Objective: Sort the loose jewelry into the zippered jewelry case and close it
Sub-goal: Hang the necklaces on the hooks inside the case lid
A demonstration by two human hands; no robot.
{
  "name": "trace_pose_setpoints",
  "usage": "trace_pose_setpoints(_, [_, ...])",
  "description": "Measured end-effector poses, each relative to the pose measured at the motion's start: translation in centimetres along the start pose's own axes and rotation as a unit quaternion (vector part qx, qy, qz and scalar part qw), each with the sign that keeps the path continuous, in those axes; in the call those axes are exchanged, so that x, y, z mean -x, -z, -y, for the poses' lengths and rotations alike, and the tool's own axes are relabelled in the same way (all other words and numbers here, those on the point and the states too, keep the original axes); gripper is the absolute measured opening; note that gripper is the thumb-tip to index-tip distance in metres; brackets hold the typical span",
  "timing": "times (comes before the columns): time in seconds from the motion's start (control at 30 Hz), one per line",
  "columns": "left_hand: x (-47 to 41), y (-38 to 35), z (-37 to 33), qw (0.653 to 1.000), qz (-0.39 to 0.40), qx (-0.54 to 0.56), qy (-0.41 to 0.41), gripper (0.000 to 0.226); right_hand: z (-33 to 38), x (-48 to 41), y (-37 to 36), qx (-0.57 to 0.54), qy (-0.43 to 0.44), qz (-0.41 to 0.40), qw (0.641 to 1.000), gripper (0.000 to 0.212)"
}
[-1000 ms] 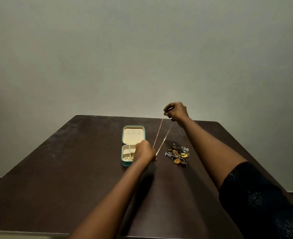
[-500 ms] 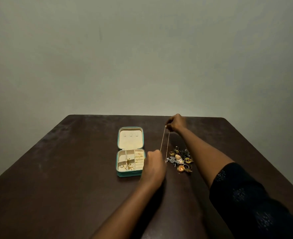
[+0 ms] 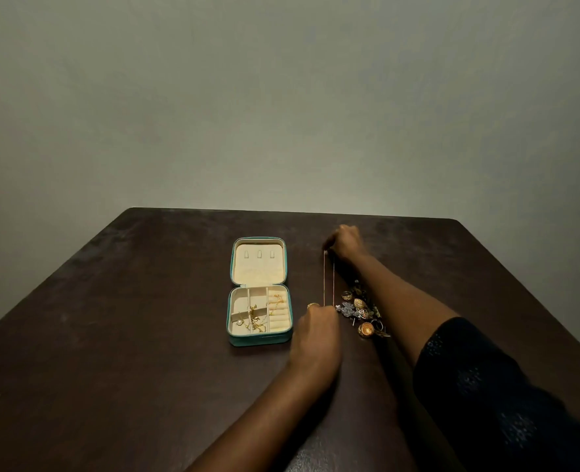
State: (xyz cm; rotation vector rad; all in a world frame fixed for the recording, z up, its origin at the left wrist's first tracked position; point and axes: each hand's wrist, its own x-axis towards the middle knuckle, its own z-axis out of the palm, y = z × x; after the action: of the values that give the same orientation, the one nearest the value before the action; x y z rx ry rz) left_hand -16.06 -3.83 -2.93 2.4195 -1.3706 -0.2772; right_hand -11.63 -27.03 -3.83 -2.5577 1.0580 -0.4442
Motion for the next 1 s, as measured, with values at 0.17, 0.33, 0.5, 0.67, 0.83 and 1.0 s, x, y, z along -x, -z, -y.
trace_pose_setpoints(0.17, [0.0,-0.4,-0.3,1.000,-0.010,-0.003,-0.002,0.019,-0.4,0.4,-0.4,0.032,0.043,-0.002,0.999,0.021])
trace_pose_setpoints(0.33, [0.0,-0.8,-0.3,1.000,-0.011,-0.001,0.006,0.023,-0.3,0.9,-0.6,0.063,0.042,-0.018,0.997,0.034])
trace_pose_setpoints(0.5, [0.0,-0.9,-0.2,1.000,-0.009,-0.002,0.012,0.024,-0.2,1.2,-0.6,0.078,0.035,-0.005,0.996,0.031])
trace_pose_setpoints(0.67, [0.4,-0.5,-0.1,1.000,-0.007,-0.010,0.008,0.020,0.2,1.4,0.1,0.072,0.027,0.029,0.997,0.026])
trace_pose_setpoints(0.83, [0.7,-0.1,-0.3,1.000,-0.012,-0.008,0.007,0.020,1.2,2.0,0.7,0.087,0.031,0.066,0.993,0.028])
trace_pose_setpoints(1.0, [1.0,1.4,0.4,0.999,-0.034,0.039,0.011,0.019,2.9,3.5,1.3,0.092,0.060,0.055,0.992,0.036])
